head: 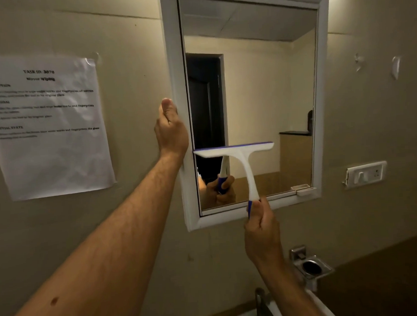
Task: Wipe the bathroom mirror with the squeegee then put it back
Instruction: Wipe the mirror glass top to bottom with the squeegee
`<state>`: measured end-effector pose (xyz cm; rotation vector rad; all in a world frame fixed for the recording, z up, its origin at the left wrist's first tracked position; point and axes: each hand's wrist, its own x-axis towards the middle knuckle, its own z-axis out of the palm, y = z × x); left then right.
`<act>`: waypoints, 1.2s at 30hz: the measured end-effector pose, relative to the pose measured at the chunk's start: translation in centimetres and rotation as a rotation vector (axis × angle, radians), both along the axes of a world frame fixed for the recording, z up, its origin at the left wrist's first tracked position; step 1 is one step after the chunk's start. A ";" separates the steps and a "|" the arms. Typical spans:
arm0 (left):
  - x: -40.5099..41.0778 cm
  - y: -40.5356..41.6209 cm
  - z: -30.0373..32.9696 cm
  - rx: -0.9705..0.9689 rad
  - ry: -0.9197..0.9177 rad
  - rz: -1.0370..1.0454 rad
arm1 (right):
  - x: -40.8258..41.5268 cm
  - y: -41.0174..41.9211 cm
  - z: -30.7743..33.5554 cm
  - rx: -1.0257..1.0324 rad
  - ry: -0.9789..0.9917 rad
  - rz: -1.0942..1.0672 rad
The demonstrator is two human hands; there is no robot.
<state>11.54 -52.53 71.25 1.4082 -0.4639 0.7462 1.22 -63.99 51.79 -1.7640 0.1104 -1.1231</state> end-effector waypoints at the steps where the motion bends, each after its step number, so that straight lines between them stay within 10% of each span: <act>1: -0.1 -0.1 -0.3 -0.003 0.006 0.003 | -0.2 0.0 -1.5 0.014 0.017 -0.003; 36: 0.0 0.8 -9.5 0.103 0.142 -0.080 | -3.5 -0.2 -6.7 0.008 0.199 -0.110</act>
